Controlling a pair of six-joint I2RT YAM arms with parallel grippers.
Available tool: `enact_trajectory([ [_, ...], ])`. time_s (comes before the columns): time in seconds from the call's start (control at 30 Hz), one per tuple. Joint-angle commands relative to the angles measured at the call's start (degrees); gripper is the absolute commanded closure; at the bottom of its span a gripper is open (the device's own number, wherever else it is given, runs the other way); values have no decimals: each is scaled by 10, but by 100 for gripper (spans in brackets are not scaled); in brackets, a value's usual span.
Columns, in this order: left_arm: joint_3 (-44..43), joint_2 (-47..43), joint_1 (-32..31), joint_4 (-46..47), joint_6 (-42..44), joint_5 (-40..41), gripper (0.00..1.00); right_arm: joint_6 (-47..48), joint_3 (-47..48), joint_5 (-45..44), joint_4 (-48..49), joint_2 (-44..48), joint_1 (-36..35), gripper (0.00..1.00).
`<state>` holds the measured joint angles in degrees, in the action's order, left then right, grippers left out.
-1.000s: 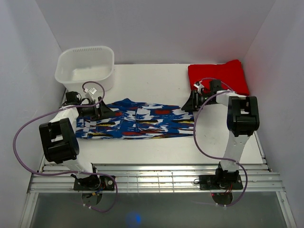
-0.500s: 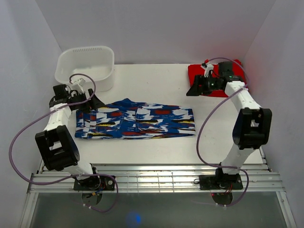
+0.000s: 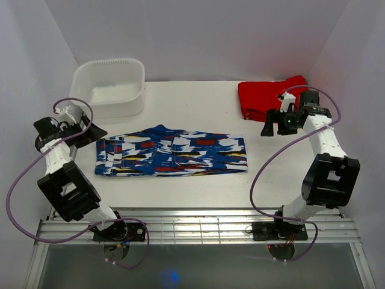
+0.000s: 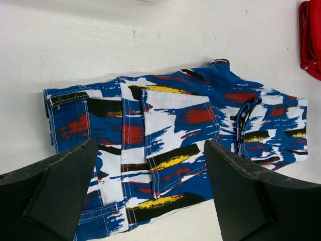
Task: Fold and stack the trousers
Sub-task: Fold the trousers
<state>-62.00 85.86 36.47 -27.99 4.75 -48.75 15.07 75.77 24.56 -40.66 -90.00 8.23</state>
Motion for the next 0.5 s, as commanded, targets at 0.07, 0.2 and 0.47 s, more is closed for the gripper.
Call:
enact_trajectory([
  [0.07,-5,6,39,-37,37,-63,5,-19,-115,84,-13,-19,-7,10],
  [0.2,-33,75,75,-109,77,-86,19,-46,-202,134,68,-35,-15,1],
  [0.47,-40,101,89,-132,126,-52,22,-101,-247,167,172,-111,-41,24],
])
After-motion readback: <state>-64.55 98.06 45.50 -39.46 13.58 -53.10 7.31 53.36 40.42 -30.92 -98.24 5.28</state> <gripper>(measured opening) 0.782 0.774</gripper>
